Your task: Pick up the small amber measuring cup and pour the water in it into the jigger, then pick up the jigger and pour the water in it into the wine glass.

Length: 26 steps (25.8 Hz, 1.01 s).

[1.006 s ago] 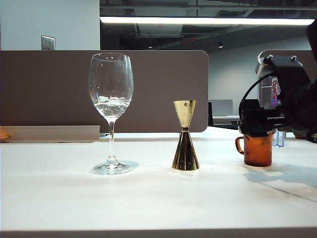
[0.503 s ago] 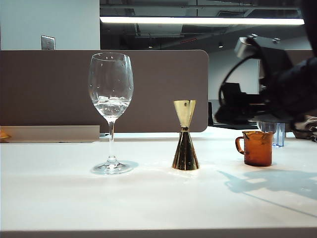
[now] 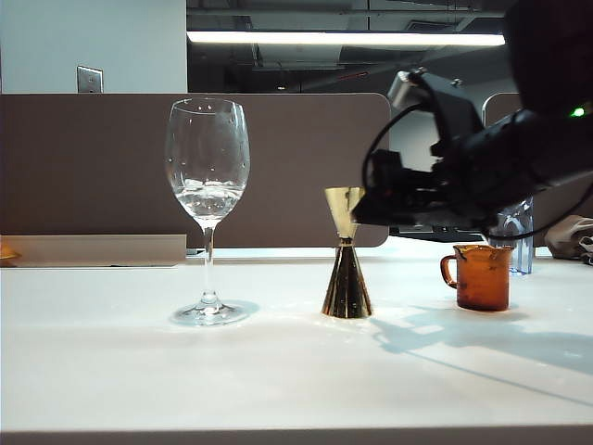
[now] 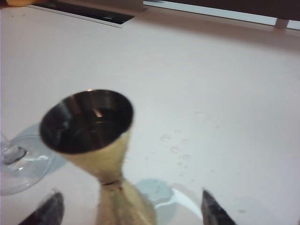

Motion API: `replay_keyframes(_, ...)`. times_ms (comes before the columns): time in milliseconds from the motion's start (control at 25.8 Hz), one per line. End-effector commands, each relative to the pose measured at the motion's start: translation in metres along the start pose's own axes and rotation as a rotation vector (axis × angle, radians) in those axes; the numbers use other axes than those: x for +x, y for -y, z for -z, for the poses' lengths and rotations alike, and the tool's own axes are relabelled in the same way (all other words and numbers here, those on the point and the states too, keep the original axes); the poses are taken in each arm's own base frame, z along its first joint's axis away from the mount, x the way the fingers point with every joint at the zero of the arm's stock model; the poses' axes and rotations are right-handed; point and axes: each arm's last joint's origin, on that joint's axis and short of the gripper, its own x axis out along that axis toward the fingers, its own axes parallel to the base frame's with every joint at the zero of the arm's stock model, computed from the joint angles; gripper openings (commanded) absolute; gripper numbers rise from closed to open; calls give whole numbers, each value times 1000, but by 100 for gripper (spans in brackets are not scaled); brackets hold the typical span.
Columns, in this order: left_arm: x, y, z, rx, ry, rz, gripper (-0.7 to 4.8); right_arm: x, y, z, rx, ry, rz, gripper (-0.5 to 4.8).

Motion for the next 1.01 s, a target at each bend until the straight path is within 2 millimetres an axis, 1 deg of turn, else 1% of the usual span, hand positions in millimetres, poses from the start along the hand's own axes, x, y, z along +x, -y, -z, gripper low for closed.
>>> replay_keyframes(39,-1,0,-2,5,12,1,-2,6,-5,0,-8,3,-34,364)
replay_keyframes(194,-1,0,-2,5,11,6,-2,12,-10,7,-15,-13,-51,362)
replay_keyframes(271,-1,0,-2,5,11,6,-2,15,-10,9,-14,-24,-51,351)
replay_keyframes(387,-1,0,-2,5,11,5,-2,19,-9,8,-14,-24,-51,293)
replay_keyframes(581,-1,0,-2,5,11,5,-2,29,-9,3,-15,-11,-52,291)
replay_keyframes(735,-1,0,-2,5,11,6,-2,37,-8,6,-13,-28,-52,290)
replay_keyframes(774,-1,0,-2,5,11,6,-2,37,-8,7,-13,-33,-52,260)
replay_keyframes(813,-1,0,-2,5,11,5,-2,38,-8,7,-12,-33,-52,249)
replay_keyframes(929,-1,0,-2,5,11,5,-2,38,-8,8,-12,-37,-52,247)
replay_keyframes(1006,-1,0,-2,5,11,5,-2,39,-8,9,-12,-38,-52,214)
